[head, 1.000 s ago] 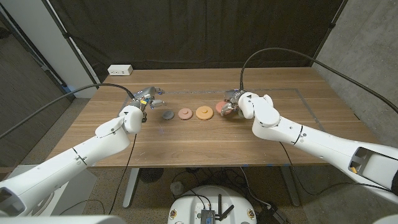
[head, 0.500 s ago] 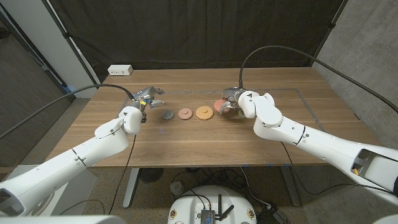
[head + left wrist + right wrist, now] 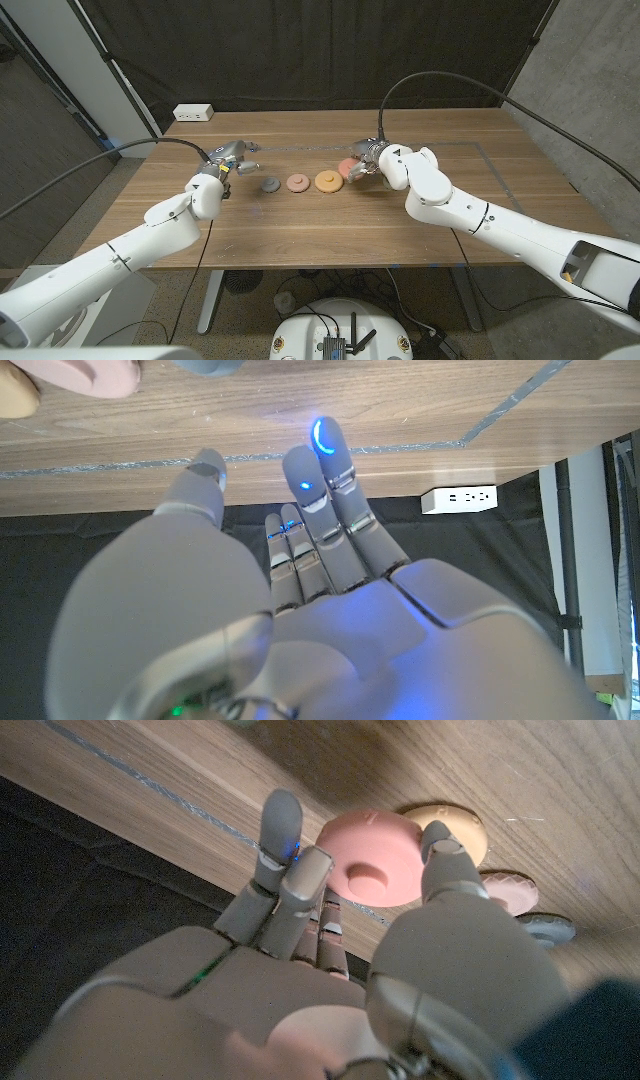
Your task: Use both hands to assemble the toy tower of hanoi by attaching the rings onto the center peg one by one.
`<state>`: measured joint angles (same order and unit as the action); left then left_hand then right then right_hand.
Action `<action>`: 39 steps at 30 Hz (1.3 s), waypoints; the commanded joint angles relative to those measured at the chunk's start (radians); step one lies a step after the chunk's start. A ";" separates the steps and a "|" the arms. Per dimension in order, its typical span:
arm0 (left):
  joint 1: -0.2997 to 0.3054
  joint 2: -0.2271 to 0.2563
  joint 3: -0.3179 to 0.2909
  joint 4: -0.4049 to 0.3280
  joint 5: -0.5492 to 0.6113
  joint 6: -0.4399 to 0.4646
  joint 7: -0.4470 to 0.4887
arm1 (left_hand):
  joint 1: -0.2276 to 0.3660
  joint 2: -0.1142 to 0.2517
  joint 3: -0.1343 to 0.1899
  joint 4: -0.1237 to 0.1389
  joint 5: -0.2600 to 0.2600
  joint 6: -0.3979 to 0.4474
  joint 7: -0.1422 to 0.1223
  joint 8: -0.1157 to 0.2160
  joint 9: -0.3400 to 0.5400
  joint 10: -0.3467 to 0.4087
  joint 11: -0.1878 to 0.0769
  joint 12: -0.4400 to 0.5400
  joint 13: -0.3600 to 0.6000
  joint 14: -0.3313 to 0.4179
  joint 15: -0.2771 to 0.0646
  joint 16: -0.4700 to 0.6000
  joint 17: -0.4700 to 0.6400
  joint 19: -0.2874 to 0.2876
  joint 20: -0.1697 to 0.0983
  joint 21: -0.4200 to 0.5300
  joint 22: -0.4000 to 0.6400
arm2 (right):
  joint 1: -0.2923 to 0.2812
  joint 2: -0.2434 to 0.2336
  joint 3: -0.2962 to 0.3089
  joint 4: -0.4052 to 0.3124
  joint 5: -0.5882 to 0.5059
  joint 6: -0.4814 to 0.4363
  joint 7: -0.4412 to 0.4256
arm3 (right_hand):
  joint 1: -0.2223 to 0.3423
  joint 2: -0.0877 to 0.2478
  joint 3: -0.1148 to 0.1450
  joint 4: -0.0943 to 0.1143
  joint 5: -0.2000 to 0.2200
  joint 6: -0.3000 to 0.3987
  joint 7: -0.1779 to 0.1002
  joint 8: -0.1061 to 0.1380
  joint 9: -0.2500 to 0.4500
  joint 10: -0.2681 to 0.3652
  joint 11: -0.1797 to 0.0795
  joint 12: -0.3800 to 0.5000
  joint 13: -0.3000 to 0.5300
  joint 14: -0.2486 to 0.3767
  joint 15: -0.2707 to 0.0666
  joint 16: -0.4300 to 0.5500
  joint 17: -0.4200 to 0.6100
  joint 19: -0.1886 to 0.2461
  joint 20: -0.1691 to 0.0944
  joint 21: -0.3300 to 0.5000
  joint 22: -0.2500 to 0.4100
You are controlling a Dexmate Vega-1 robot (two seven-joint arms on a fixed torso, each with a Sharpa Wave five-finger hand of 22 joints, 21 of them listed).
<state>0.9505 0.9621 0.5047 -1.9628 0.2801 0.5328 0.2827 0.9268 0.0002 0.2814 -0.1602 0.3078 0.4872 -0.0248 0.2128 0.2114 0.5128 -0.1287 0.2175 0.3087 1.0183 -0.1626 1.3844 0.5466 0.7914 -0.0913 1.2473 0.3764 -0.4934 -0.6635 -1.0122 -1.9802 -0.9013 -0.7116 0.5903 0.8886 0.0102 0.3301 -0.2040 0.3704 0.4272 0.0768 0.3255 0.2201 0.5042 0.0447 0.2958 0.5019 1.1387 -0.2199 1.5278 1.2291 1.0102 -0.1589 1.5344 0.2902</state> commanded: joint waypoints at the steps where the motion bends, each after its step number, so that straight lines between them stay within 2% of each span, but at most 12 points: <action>1: 0.039 0.021 -0.034 -0.006 -0.007 -0.016 0.024 | 0.001 -0.001 -0.001 -0.001 0.009 0.011 -0.002 0.003 0.005 0.008 -0.002 -0.002 0.003 -0.004 -0.057 0.008 0.000 -0.002 -0.114 0.007 0.001 | 0.003 0.036 0.011 0.023 -0.038 0.075 0.013 | -0.023 0.061 0.057 0.050 0.005 0.156 -0.152 0.005 0.006 0.207 -0.198 0.001 0.074 0.009 0.003 0.005 0.002 0.007 -0.058 0.005 0.003; 19: 0.091 0.029 -0.078 -0.001 -0.028 -0.038 0.070 | 0.002 -0.003 -0.001 -0.001 0.010 0.015 -0.005 0.003 0.005 0.019 -0.002 0.000 0.003 0.000 -0.057 0.012 -0.003 0.000 -0.115 0.016 -0.007 | 0.041 0.115 0.003 0.109 -0.047 0.155 0.032 | -0.029 0.059 0.067 0.049 0.008 0.161 -0.154 0.004 0.006 0.215 -0.198 -0.006 0.077 0.016 0.003 0.010 0.002 0.013 -0.058 0.005 0.003; 39: 0.078 0.012 -0.070 0.013 -0.023 -0.046 0.074 | 0.003 -0.004 -0.002 0.000 0.012 0.021 -0.008 0.003 0.005 0.024 -0.007 -0.002 0.006 0.002 -0.057 0.017 -0.007 -0.003 -0.115 0.031 -0.023 | 0.069 0.163 -0.008 0.185 -0.012 0.178 0.018 | -0.038 0.057 0.080 0.048 0.012 0.168 -0.155 0.002 0.006 0.224 -0.199 -0.013 0.084 0.023 0.003 0.014 0.002 0.018 -0.058 0.003 0.003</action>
<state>1.0354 0.9878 0.4302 -1.9627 0.2546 0.4937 0.3493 0.9267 0.0002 0.2815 -0.1601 0.3145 0.5017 -0.0318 0.2128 0.2113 0.5306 -0.1360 0.2175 0.3085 1.0183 -0.1626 1.3922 0.5373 0.7916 -0.0912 1.2723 0.3523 -0.4394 -0.5271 -1.0133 -1.8355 -0.9365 -0.5452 0.6195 0.8886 0.0102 0.3425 -0.2164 0.3758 0.4310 0.0806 0.3252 0.2193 0.5150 0.0554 0.2775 0.5030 1.1529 -0.2198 1.5323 1.2289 1.0228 -0.1643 1.5344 0.2900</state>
